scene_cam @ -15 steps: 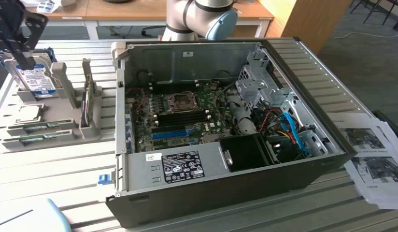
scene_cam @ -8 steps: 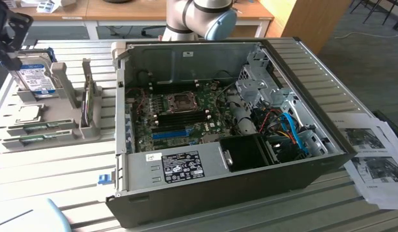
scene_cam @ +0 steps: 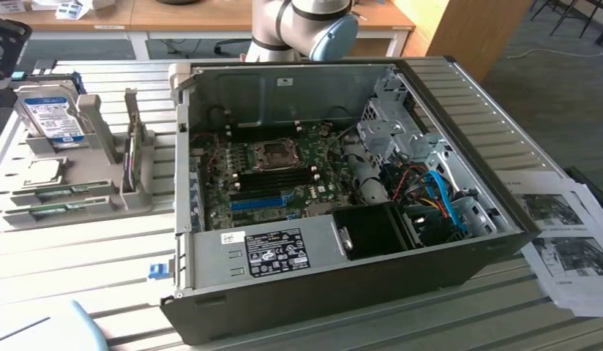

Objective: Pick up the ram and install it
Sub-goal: 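Reach for the ram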

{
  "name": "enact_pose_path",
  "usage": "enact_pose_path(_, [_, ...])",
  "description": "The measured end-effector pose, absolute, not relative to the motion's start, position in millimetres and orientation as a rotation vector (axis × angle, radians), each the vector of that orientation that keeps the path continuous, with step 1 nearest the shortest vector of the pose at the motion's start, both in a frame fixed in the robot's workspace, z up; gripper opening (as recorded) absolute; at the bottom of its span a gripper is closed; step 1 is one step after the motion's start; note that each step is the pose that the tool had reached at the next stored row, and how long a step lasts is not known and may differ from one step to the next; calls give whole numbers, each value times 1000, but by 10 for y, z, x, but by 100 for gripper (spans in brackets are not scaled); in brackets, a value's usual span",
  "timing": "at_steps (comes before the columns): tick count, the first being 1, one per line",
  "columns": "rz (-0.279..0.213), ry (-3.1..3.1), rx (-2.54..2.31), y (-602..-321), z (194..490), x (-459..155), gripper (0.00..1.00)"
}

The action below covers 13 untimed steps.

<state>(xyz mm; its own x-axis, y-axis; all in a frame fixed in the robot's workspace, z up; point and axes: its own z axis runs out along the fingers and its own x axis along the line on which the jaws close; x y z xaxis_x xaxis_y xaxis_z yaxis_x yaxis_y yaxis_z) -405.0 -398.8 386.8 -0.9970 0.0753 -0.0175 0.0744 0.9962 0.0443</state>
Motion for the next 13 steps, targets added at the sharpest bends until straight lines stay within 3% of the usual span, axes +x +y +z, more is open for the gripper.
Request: enact_pose_path(13, [68, 3120, 117, -3904, 3866, -4063, 9])
